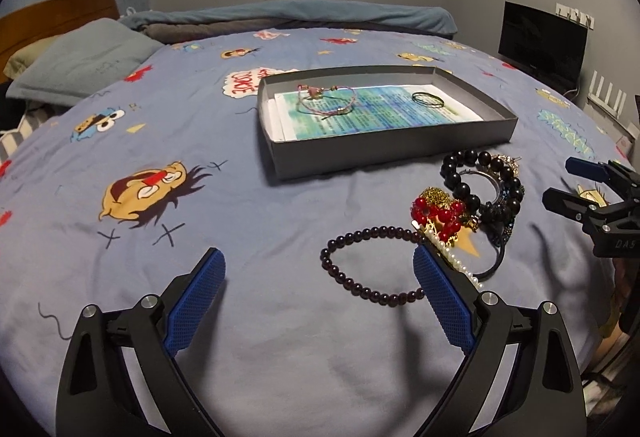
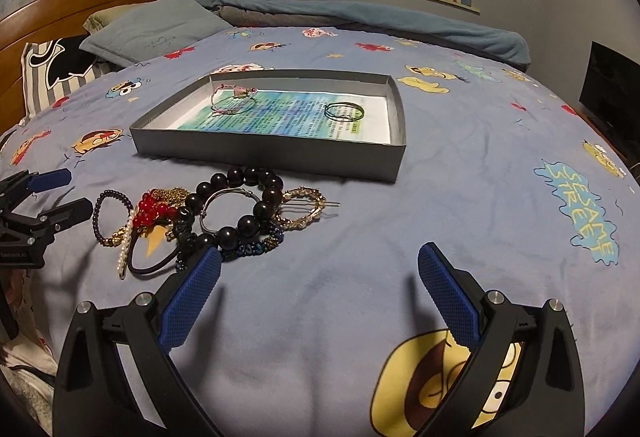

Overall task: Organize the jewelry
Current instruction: 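Move both tools back toward the jewelry pile, then grasp the dark bead bracelet with the left tool while the right tool grasps the large black bead bracelet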

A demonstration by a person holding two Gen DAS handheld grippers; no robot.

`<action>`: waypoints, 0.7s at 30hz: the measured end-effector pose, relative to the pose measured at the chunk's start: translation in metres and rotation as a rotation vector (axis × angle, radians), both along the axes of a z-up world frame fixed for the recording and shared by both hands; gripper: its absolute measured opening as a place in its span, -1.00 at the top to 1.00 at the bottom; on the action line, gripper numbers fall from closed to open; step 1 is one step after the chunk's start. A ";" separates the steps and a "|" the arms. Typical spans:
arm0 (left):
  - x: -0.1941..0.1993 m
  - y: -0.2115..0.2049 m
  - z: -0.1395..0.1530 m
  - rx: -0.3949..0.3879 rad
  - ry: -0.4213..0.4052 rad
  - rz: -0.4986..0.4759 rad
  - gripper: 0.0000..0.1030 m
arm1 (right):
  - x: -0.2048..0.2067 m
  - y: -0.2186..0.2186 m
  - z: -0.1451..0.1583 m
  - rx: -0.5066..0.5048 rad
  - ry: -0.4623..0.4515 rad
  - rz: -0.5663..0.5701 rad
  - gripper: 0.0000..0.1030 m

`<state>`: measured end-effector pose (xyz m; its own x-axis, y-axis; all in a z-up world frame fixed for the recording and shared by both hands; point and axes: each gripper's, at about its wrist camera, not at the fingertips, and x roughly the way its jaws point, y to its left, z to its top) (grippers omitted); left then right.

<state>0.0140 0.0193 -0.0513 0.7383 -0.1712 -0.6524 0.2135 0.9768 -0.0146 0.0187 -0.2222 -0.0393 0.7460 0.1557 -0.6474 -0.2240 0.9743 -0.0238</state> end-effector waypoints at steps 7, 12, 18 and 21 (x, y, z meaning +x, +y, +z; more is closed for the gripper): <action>0.001 -0.003 -0.002 0.007 -0.011 -0.014 -0.67 | 0.007 -0.003 0.000 0.030 -0.009 -0.008 -0.86; 0.001 -0.007 -0.004 0.021 -0.009 -0.036 -0.45 | 0.014 -0.007 0.001 0.073 0.009 -0.024 -0.65; 0.003 -0.011 -0.005 0.027 -0.004 -0.066 -0.10 | 0.020 0.008 0.003 0.081 0.016 0.021 -0.17; 0.004 -0.012 -0.006 0.026 0.003 -0.075 0.06 | 0.026 0.016 0.003 0.085 0.026 0.038 0.00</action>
<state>0.0183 0.0072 -0.0572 0.7223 -0.2089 -0.6593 0.2858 0.9583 0.0094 0.0444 -0.2057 -0.0366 0.7220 0.2384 -0.6495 -0.2599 0.9635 0.0647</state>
